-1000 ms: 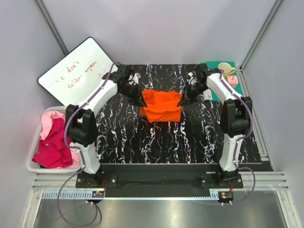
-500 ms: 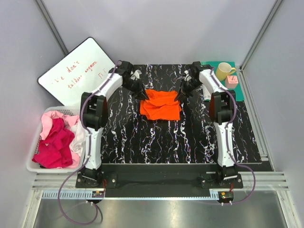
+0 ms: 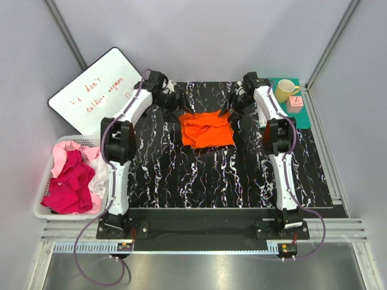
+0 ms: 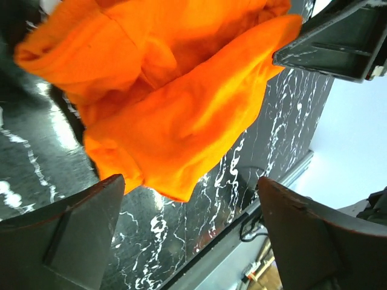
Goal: Fold and stack the t-shirts
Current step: Fold the tshirt
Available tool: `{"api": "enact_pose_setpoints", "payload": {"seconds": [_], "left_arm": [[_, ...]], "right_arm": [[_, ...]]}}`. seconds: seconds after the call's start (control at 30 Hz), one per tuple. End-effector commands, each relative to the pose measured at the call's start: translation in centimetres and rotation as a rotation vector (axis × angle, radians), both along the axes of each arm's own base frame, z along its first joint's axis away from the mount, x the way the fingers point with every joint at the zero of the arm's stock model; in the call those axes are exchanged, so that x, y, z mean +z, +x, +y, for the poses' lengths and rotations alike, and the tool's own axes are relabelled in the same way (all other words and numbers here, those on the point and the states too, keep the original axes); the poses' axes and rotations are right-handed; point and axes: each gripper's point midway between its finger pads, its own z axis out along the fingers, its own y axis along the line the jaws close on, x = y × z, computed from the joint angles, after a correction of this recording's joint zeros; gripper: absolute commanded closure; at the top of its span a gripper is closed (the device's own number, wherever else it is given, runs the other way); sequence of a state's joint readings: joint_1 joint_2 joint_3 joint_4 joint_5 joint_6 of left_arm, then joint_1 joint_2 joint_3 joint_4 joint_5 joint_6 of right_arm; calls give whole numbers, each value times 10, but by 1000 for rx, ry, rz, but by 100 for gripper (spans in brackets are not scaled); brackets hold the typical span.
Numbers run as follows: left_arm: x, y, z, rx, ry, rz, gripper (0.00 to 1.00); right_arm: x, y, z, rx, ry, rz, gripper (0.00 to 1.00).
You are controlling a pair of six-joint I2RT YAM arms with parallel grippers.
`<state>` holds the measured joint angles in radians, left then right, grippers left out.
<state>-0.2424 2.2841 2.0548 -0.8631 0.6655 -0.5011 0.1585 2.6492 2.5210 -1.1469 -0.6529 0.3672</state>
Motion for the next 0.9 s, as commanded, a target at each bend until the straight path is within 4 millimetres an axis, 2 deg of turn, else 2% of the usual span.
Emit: {"api": "enact_pose_setpoints", "payload": {"seconds": [0.0, 0.03, 0.07, 0.1, 0.13, 0.17, 0.2, 0.23, 0.27, 0.3, 0.33, 0.37, 0.4, 0.47, 0.5, 0.57, 0.6, 0.63, 0.67, 0.73, 0.83, 0.87], "left_arm": [[55, -1, 10, 9, -5, -145, 2], [56, -5, 10, 6, -4, -143, 1], [58, -13, 11, 4, 2, -141, 1], [59, -17, 11, 0, 8, -144, 1], [60, -21, 12, -8, 19, -154, 1], [67, -27, 11, -16, 22, -171, 1], [63, -35, 11, -22, 34, -161, 1], [63, -40, 10, -34, 37, -163, 1], [68, -48, 5, -53, 36, -174, 2], [61, -56, 3, -67, 40, -156, 8], [61, -62, -1, -86, 39, -155, 15], [59, -70, -8, -106, 41, -152, 25], [51, -76, -10, -114, 49, -128, 54], [43, -86, -20, -140, 54, -103, 83], [39, -87, -23, -141, 56, -93, 99], [28, -89, -29, -148, 66, -68, 100], [26, -87, -32, -146, 64, -71, 100], [26, -84, -33, -143, 68, -78, 100], [20, -82, -36, -143, 72, -69, 100], [15, -73, -39, -120, 76, -70, 100], [3, -61, -47, -96, 66, -52, 100], [-7, -55, -49, -90, 68, -35, 100]], "right_arm": [[32, 17, -4, -28, -11, -113, 33], [48, 19, -9, -37, -31, -156, 18], [55, 21, -10, -39, -43, -187, 12], [58, 19, -13, -32, -61, -201, 2], [78, 19, -17, -37, -77, -248, 0], [86, 17, -18, -36, -84, -269, 0], [88, 13, -20, -26, -91, -273, 0], [108, 8, -21, -27, -94, -310, 0], [114, 6, -22, -29, -92, -324, 0], [107, -4, -22, -23, -93, -296, 0], [125, -12, -22, -20, -75, -324, 0], [128, -13, -20, -15, -55, -342, 0], [117, -23, -18, -9, -45, -299, 0], [121, -31, -10, 9, 20, -294, 12], [107, -40, -7, 4, 42, -239, 34], [103, -44, 6, 24, 108, -228, 53], [91, -49, 10, 21, 117, -187, 64], [86, -50, 15, 29, 127, -173, 82], [82, -52, 25, 48, 133, -168, 90], [70, -52, 37, 66, 145, -138, 100], [58, -47, 57, 96, 162, -117, 100], [55, -44, 61, 99, 166, -111, 100]]}}
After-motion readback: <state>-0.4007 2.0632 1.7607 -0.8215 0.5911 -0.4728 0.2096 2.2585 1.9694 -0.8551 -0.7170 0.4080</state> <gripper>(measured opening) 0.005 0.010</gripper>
